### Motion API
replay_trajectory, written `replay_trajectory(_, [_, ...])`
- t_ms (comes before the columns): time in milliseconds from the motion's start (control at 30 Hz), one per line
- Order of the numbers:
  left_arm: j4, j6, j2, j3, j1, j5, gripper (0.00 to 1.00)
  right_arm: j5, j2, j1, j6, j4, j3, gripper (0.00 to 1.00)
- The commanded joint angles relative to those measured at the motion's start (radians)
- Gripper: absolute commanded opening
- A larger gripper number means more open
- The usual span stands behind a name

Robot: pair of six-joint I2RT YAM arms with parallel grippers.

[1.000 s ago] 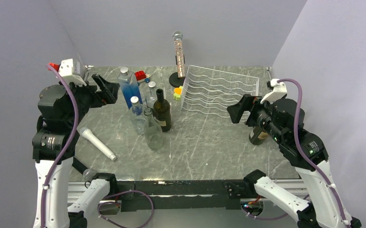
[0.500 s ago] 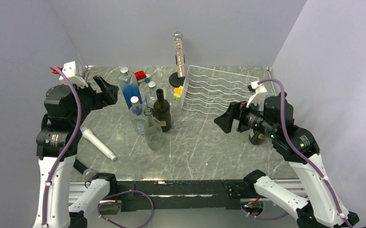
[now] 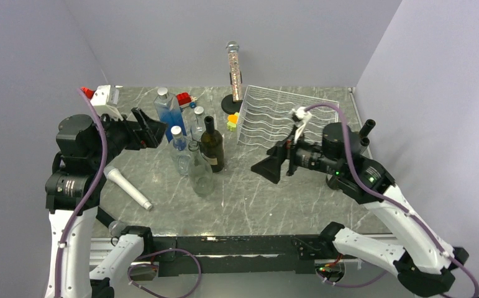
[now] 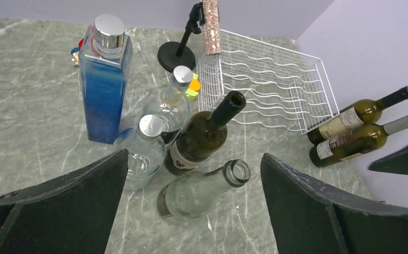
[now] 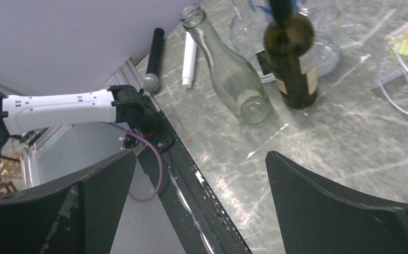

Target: Put the wine bottle on the wine rack

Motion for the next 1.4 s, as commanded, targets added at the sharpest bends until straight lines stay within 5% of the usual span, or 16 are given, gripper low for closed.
replay_trajectory(0, [0.004, 0.007, -0.020, 0.048, 0.004, -0.004, 0.99, 0.276, 0.194, 0.160, -0.028, -0.005, 0.171, 0.99])
replay_trajectory(233, [-0.022, -0.005, -0.048, 0.056, 0.004, -0.038, 0.99, 0.510, 0.459, 0.333, -0.031, -0.016, 0.365, 0.99])
replay_trajectory(533, [-0.037, -0.012, -0.068, 0.069, 0.004, -0.075, 0.99, 0.630, 0.683, 0.408, -0.081, 0.008, 0.495, 0.95])
replay_trajectory(767, [-0.046, -0.036, -0.061, 0.068, 0.005, -0.088, 0.99, 0.756, 0.838, 0.410, -0.064, -0.025, 0.619, 0.78])
replay_trajectory(1233, [-0.042, -0.050, -0.072, 0.034, 0.004, -0.088, 0.99, 0.773, 0.879, 0.407, -0.048, -0.001, 0.585, 0.61])
replay_trajectory(1367, [-0.007, -0.073, -0.061, 0.019, 0.004, -0.052, 0.99, 0.756, 0.863, 0.402, -0.027, 0.010, 0.558, 0.48])
